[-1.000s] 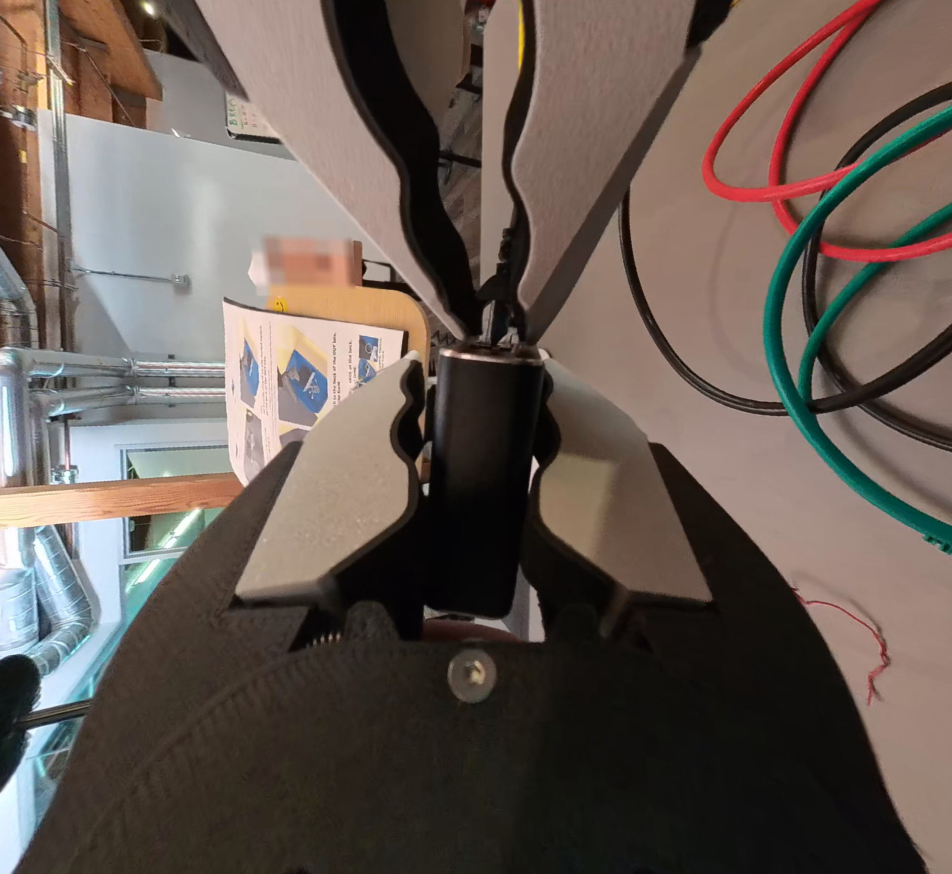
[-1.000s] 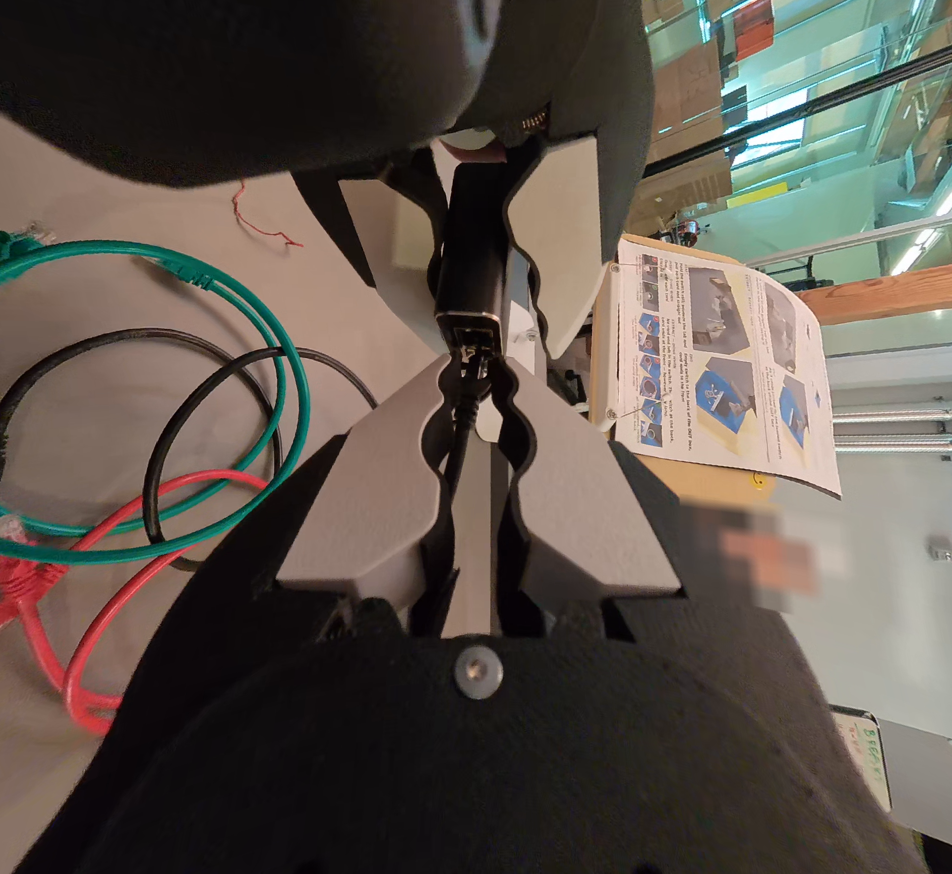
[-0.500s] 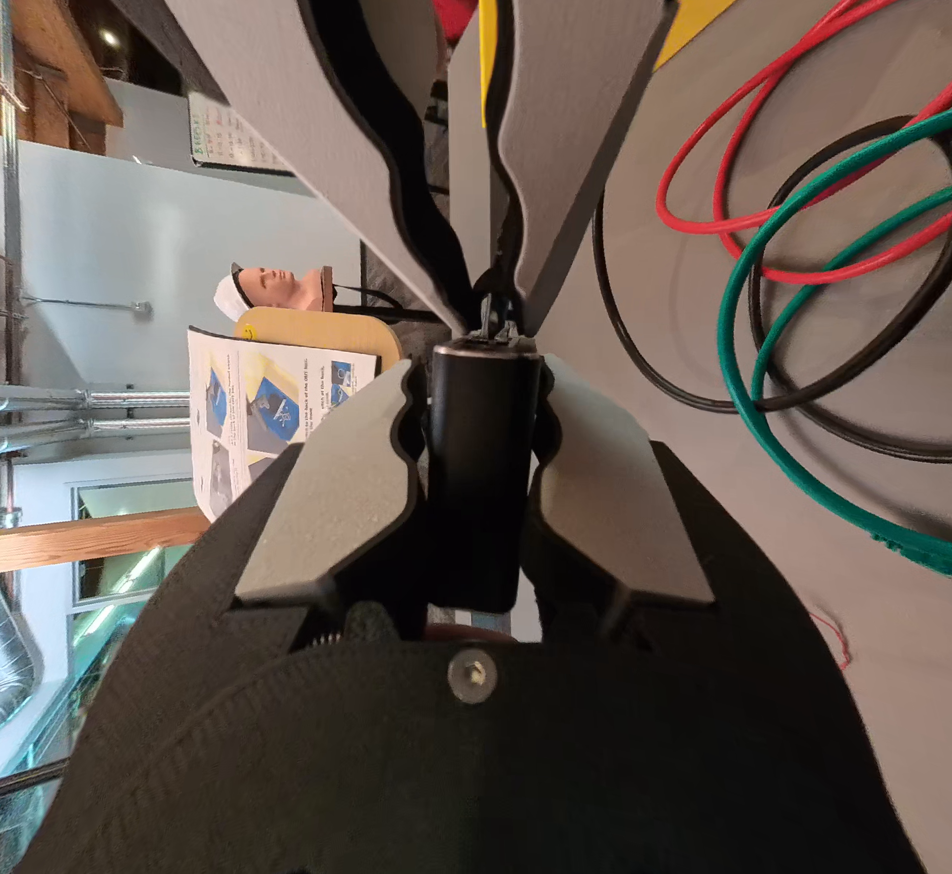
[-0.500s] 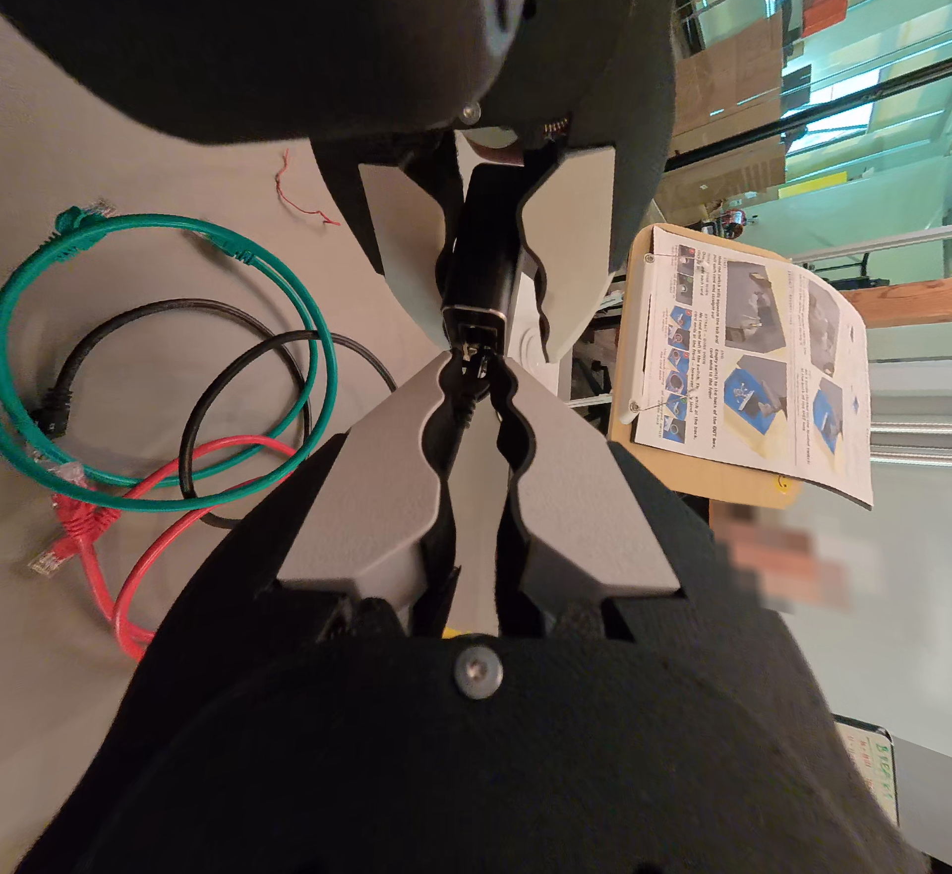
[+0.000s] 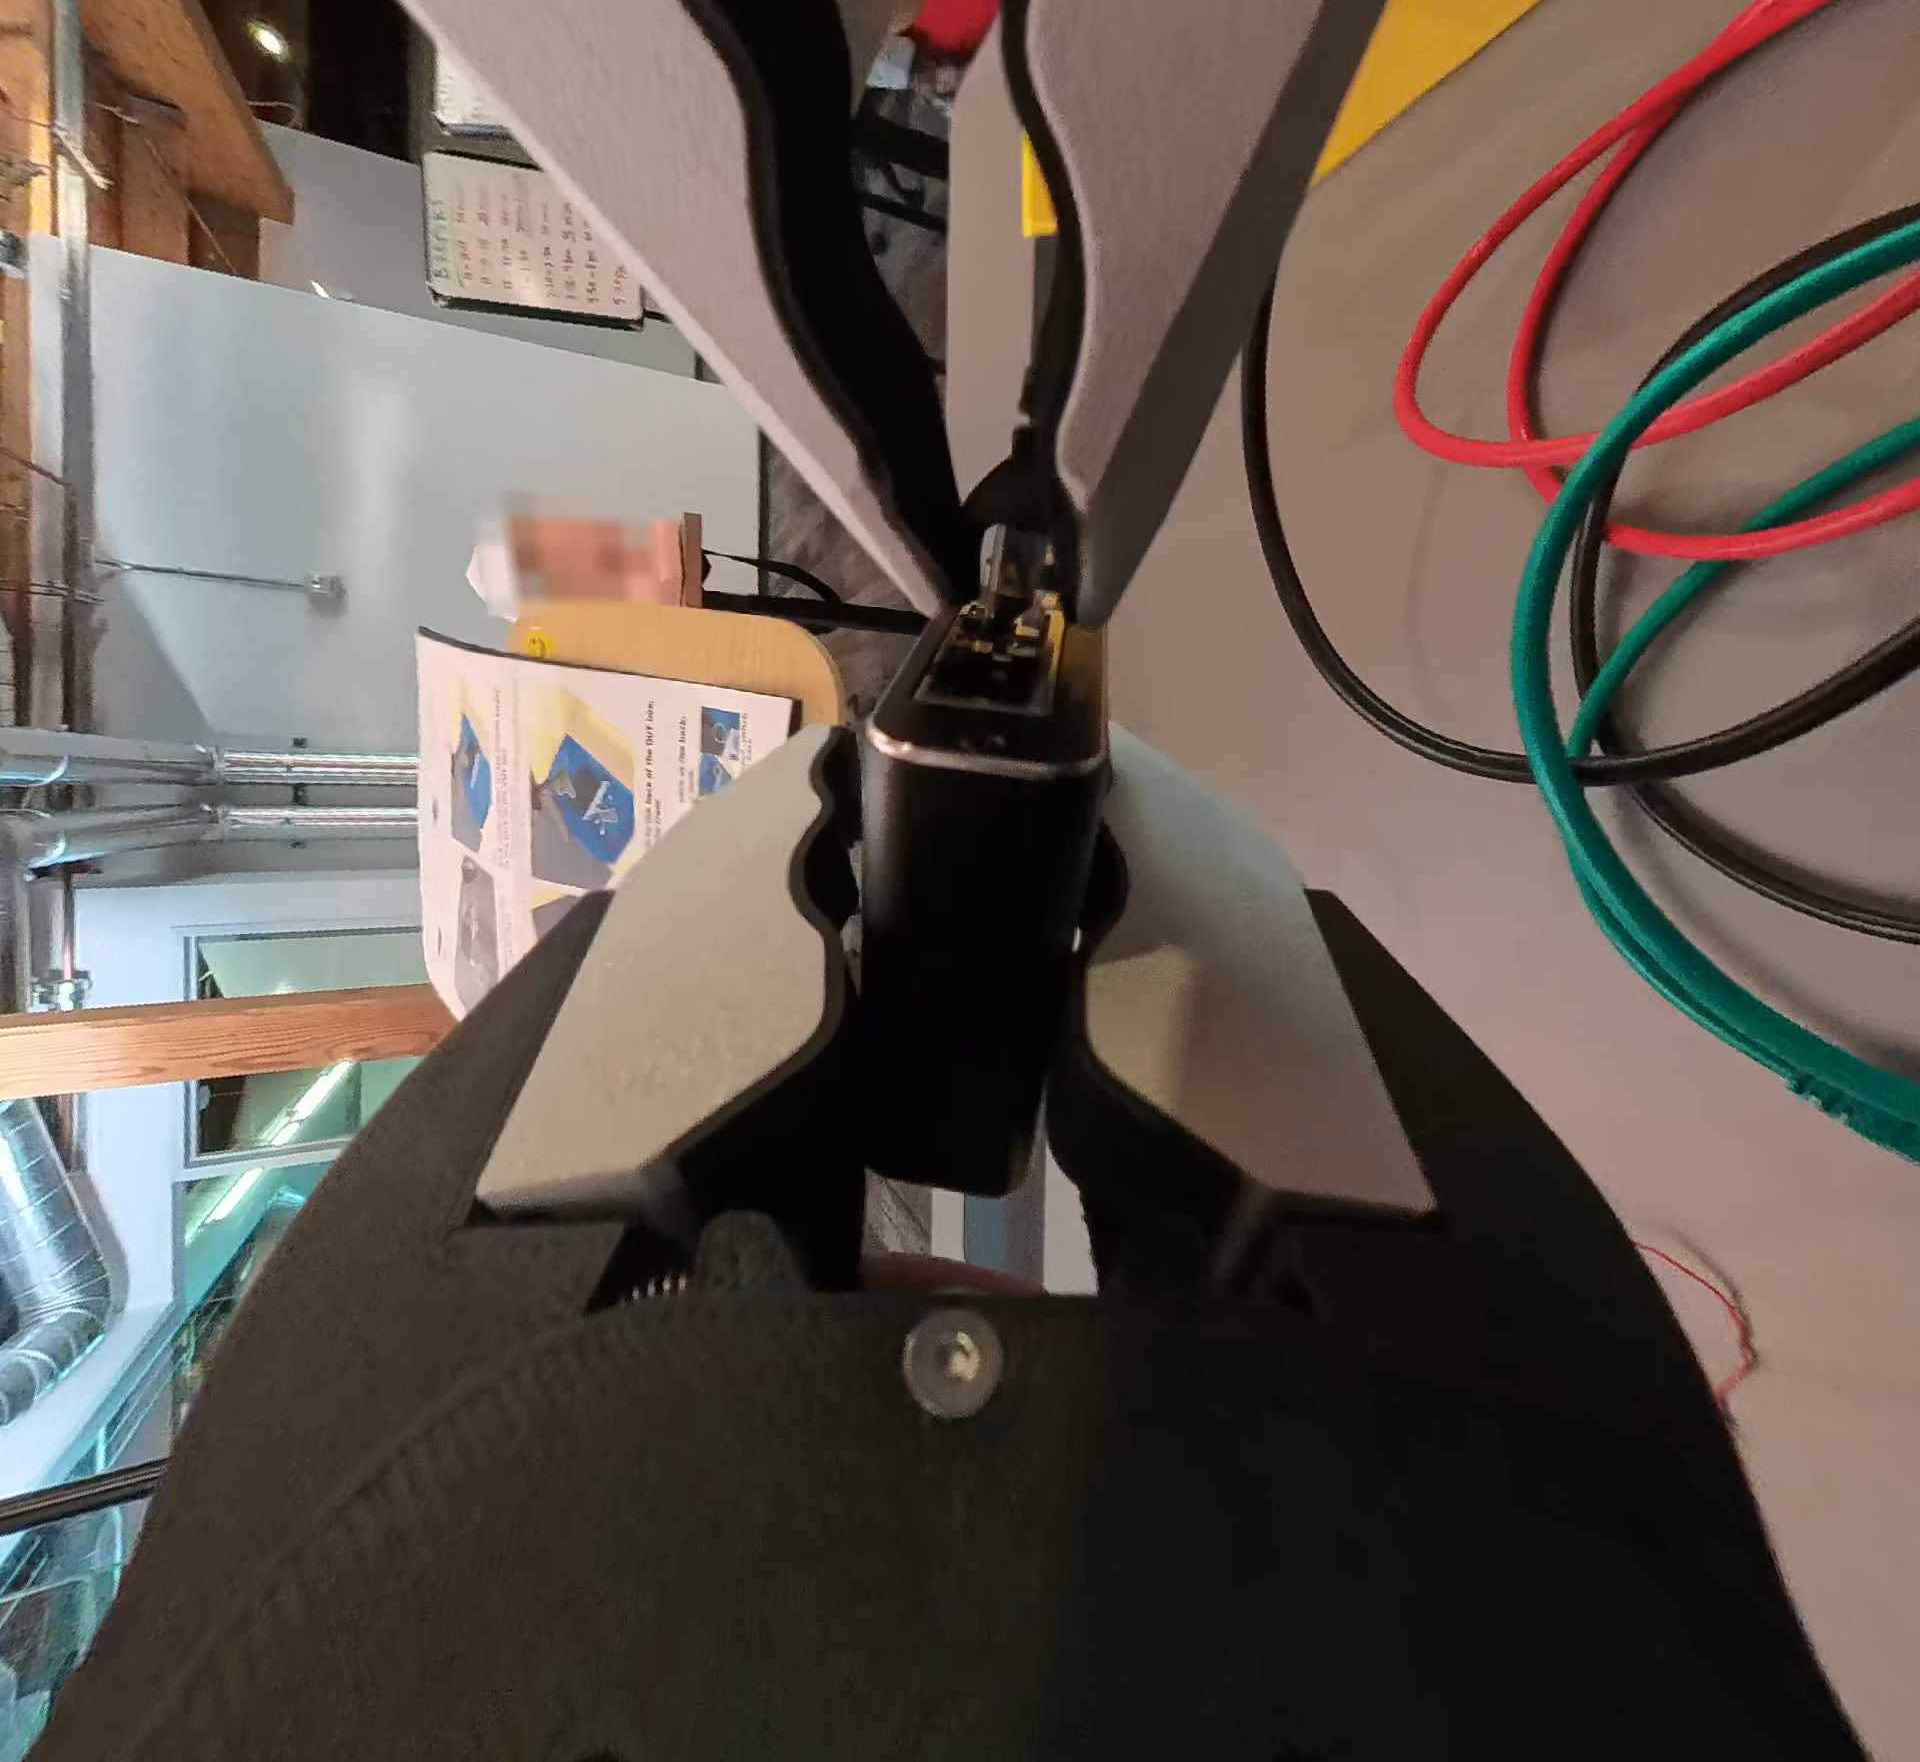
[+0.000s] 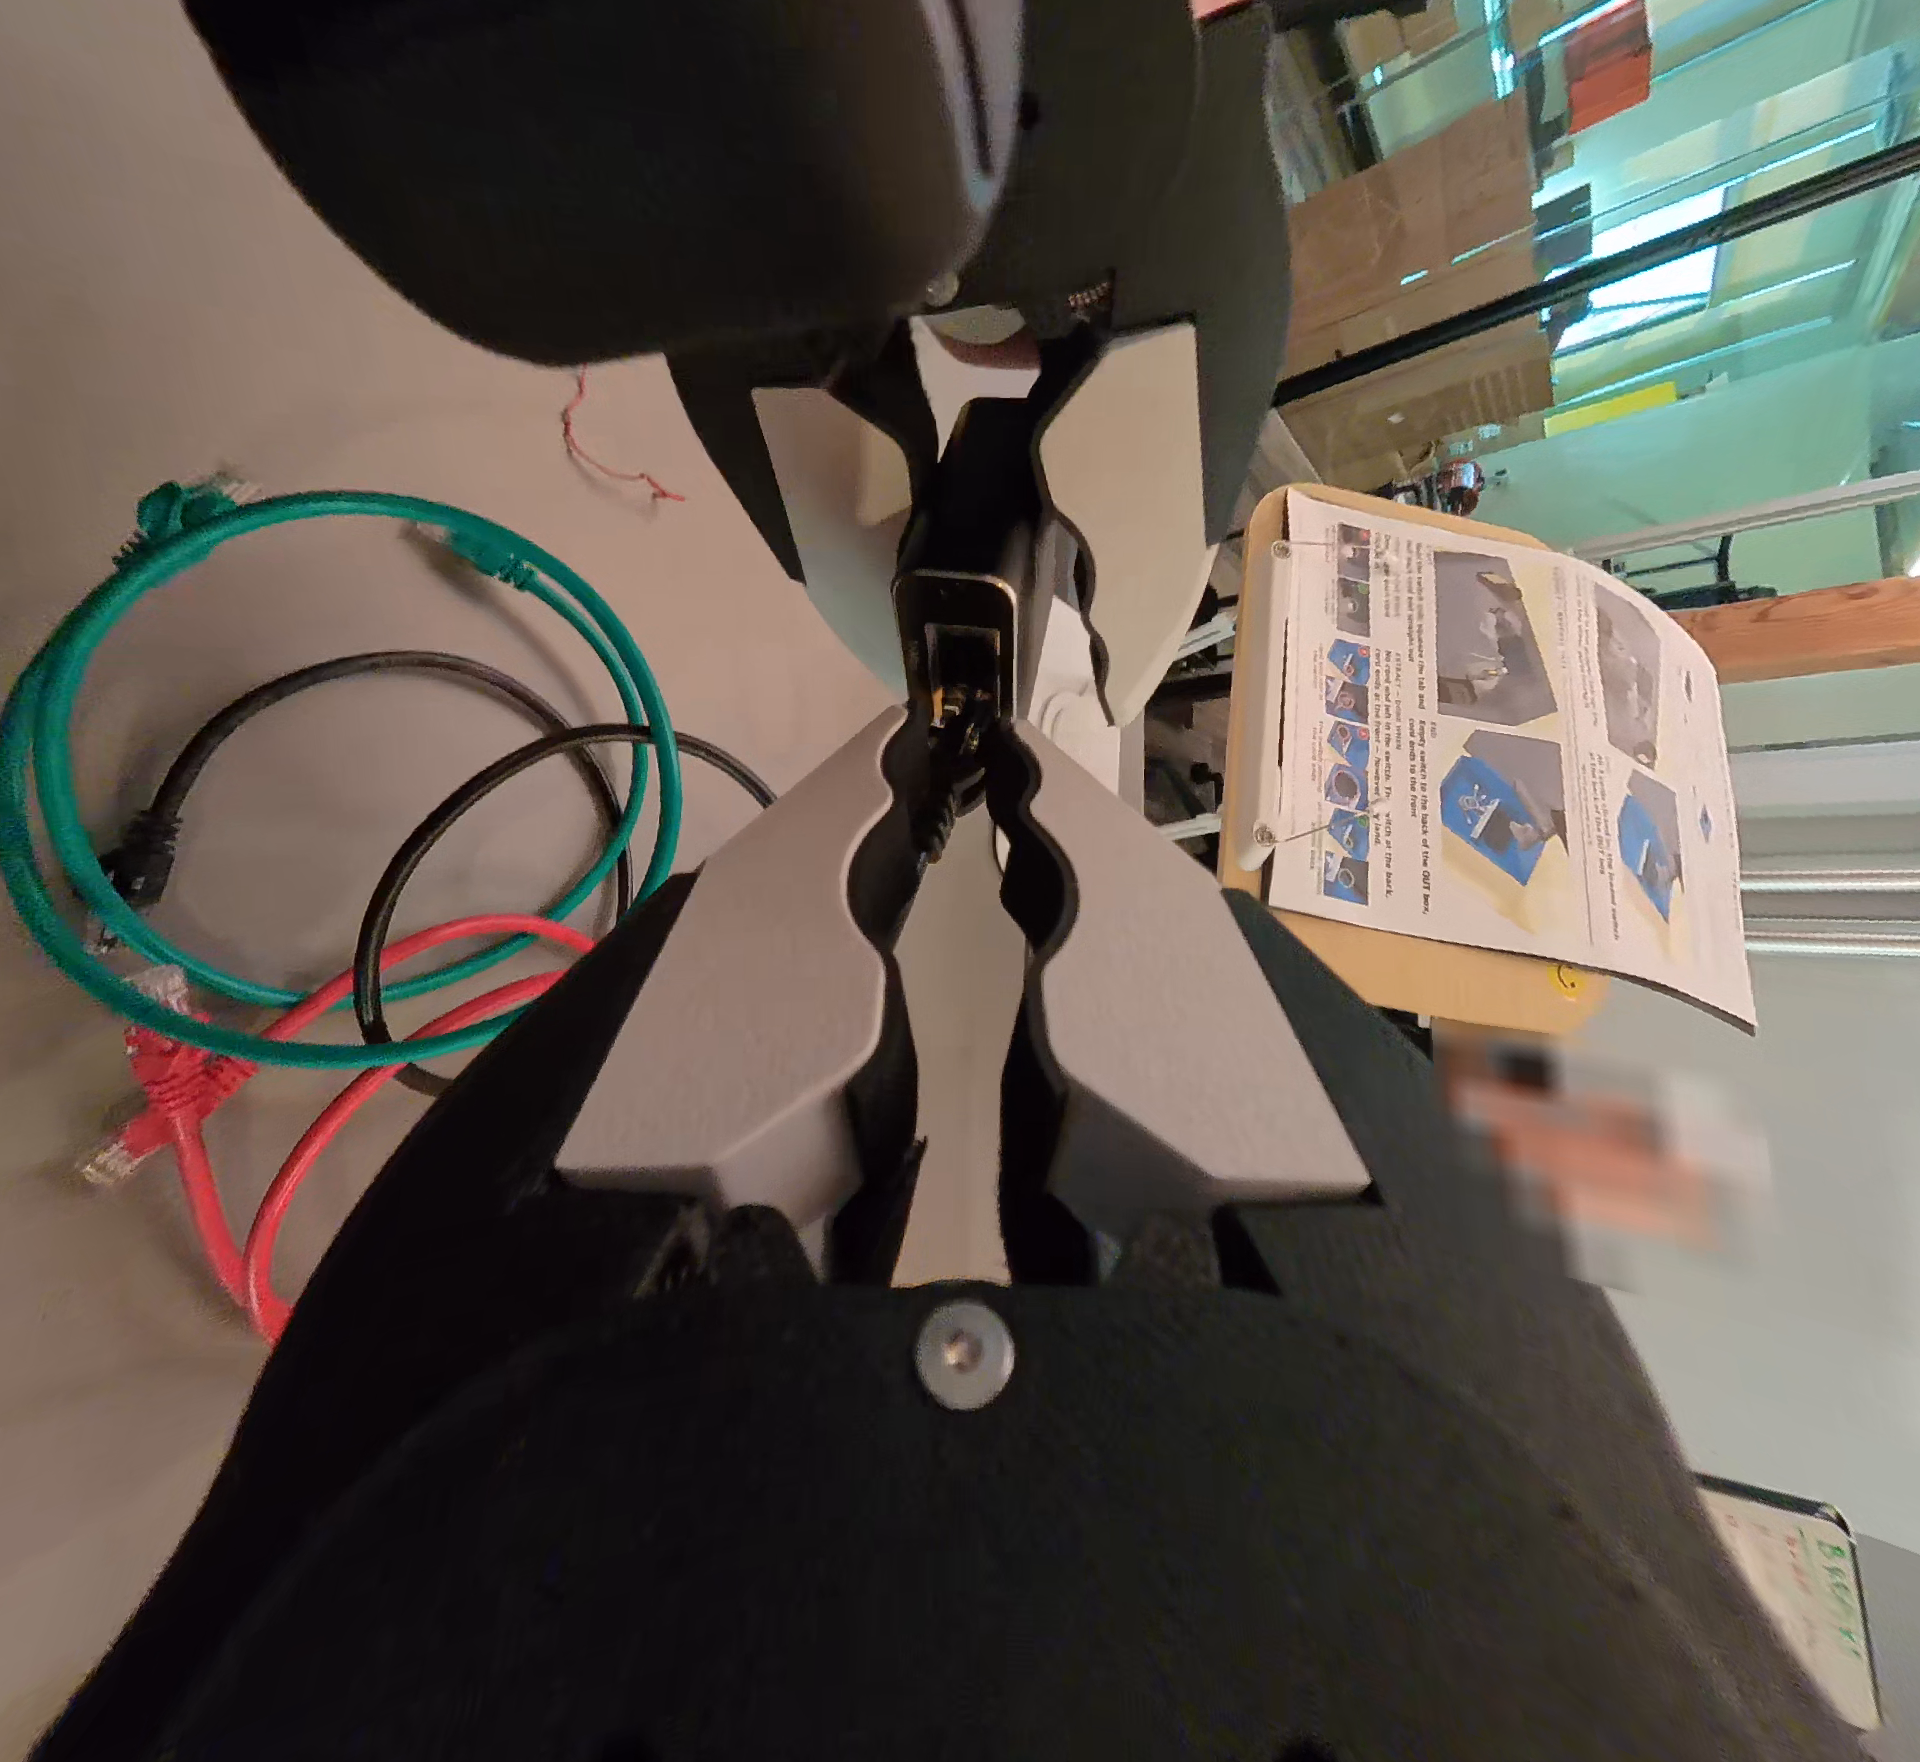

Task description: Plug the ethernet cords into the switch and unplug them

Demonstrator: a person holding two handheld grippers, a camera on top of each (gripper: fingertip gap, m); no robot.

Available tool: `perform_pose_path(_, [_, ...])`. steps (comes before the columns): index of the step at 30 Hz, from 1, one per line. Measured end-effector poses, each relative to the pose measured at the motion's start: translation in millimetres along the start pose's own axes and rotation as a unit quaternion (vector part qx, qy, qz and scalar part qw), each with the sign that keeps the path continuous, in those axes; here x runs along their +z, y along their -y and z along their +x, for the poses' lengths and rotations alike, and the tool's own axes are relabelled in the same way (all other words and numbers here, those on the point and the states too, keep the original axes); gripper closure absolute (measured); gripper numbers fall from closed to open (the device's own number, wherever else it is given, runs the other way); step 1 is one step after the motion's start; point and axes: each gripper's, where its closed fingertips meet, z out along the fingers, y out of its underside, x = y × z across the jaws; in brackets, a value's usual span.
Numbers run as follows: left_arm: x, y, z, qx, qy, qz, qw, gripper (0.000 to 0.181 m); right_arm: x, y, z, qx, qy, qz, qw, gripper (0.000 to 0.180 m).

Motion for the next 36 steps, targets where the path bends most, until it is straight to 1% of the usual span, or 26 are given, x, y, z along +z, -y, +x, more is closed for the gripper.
perform_pose_path(4, [-2.6, 4.3, -1.8, -0.005, 0.004, 0.023, 1.000, 0.141, -1.5, 4.0, 2.5, 0.007, -0.004, 0.021, 1.000, 0.172])
perform_pose_path(7, [-1.5, 7.0, -1.2, -0.009, 0.004, 0.028, 1.000, 0.130, 0.3, 6.0, -0.4, 0.003, 0.001, 0.026, 1.000, 0.172])
perform_pose_path(9, [0.2, 7.9, 2.1, -0.003, -0.009, 0.025, 1.000, 0.119, 2.7, 9.6, -3.0, -0.002, 0.006, 0.030, 1.000, 0.173])
perform_pose_path(10, [1.3, 5.3, 3.2, 0.006, -0.014, 0.016, 1.000, 0.119, 3.7, 10.9, -4.1, -0.005, 0.007, 0.031, 0.999, 0.173])
perform_pose_path(13, [-0.6, 3.6, 6.4, 0.032, -0.030, 0.018, 0.999, 0.136, 5.1, 11.3, -3.4, -0.007, 0.004, 0.031, 0.999, 0.173])
perform_pose_path(14, [-0.2, 3.9, 10.4, 0.046, -0.039, 0.019, 0.998, 0.136, 3.9, 14.7, -1.3, -0.006, -0.002, 0.043, 0.999, 0.180])
perform_pose_path(15, [1.8, 3.4, 14.9, 0.058, -0.041, 0.012, 0.997, 0.137, 1.5, 21.2, -0.1, -0.002, -0.002, 0.061, 0.998, 0.180])
perform_pose_path(16, [4.8, 0.7, 21.8, 0.064, -0.054, -0.001, 0.997, 0.136, 0.7, 23.4, -0.2, -0.004, -0.001, 0.061, 0.998, 0.180])
perform_pose_path(19, [8.7, 3.1, 23.6, 0.066, -0.039, -0.002, 0.997, 0.137, 7.1, 11.0, -2.3, -0.004, 0.004, 0.025, 1.000, 0.180])
perform_pose_path(21, [9.6, -0.5, 18.9, 0.058, -0.028, -0.011, 0.998, 0.137, 5.2, 6.8, -2.2, 0.020, 0.011, 0.033, 0.999, 0.180])
perform_pose_path(23, [11.2, -8.3, 16.2, 0.045, -0.029, -0.028, 0.998, 0.137, 0.5, 0.5, 4.7, 0.033, -0.004, 0.028, 0.999, 0.179])
perform_pose_path(24, [11.3, -9.6, 13.3, 0.039, -0.022, -0.031, 0.999, 0.137, -2.0, -0.7, 6.9, 0.040, -0.008, 0.031, 0.999, 0.167])
perform_pose_path(25, [11.2, -10.7, 10.5, 0.031, -0.016, -0.036, 0.999, 0.137, -3.1, -0.9, 7.0, 0.051, -0.004, 0.035, 0.998, 0.159])
perform_pose_path(26, [11.1, -11.9, 8.9, 0.027, -0.014, -0.042, 0.999, 0.137, -2.3, -2.4, 4.8, 0.057, 0.004, 0.033, 0.998, 0.158])
perform_pose_path(29, [11.8, -11.7, 3.3, 0.018, -0.002, -0.050, 0.999, 0.137, 5.2, -4.7, 0.0, 0.057, 0.014, 0.028, 0.998, 0.162])
perform_pose_path(31, [11.7, -10.2, 2.1, 0.023, 0.000, -0.048, 0.999, 0.137, 8.6, -6.0, 1.2, 0.052, 0.008, 0.027, 0.998, 0.168])
perform_pose_path(36, [11.3, -10.4, 1.4, 0.025, 0.001, -0.057, 0.998, 0.137, 11.6, -7.1, 2.5, 0.047, 0.000, 0.020, 0.999, 0.168])
